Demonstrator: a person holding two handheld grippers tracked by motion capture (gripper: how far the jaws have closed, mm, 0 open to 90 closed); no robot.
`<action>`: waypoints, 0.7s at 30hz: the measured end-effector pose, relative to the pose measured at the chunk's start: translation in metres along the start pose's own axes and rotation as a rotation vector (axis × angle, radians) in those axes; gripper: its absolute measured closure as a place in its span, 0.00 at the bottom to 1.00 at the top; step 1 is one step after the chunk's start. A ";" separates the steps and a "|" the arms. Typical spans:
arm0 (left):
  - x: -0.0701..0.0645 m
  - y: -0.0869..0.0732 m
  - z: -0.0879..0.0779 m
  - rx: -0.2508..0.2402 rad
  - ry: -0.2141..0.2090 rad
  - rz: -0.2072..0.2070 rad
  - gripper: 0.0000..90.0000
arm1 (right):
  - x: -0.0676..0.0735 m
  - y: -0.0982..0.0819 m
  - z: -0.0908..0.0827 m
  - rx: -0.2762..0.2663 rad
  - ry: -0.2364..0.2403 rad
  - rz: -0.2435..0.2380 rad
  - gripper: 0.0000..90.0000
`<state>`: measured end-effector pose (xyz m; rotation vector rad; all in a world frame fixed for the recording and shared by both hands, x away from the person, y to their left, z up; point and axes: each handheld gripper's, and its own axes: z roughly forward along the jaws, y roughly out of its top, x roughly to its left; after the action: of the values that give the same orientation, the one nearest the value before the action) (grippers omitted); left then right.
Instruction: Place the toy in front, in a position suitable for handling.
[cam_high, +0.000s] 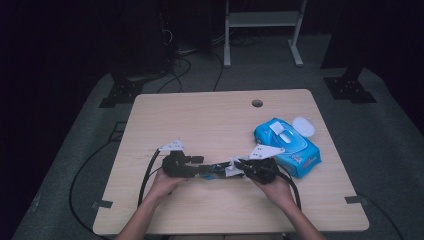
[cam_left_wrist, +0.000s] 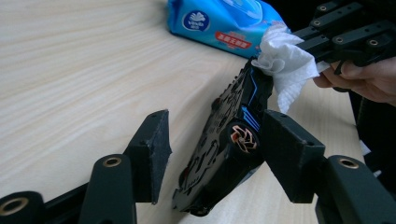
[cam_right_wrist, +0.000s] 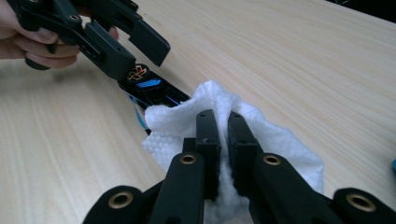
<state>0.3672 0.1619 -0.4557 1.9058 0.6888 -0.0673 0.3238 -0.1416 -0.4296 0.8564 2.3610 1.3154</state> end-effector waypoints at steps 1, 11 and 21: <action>-0.001 0.000 0.001 0.004 -0.001 0.001 0.46 | 0.001 0.000 -0.001 0.004 0.005 -0.001 0.94; -0.008 -0.002 0.001 0.048 0.002 0.032 0.43 | 0.009 -0.006 -0.010 0.010 0.032 -0.015 0.94; -0.009 -0.006 0.007 0.116 0.066 0.091 0.42 | 0.010 -0.020 -0.002 0.093 0.027 -0.024 0.94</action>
<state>0.3586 0.1543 -0.4609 2.0557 0.6532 0.0131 0.3081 -0.1450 -0.4453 0.8395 2.4628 1.2238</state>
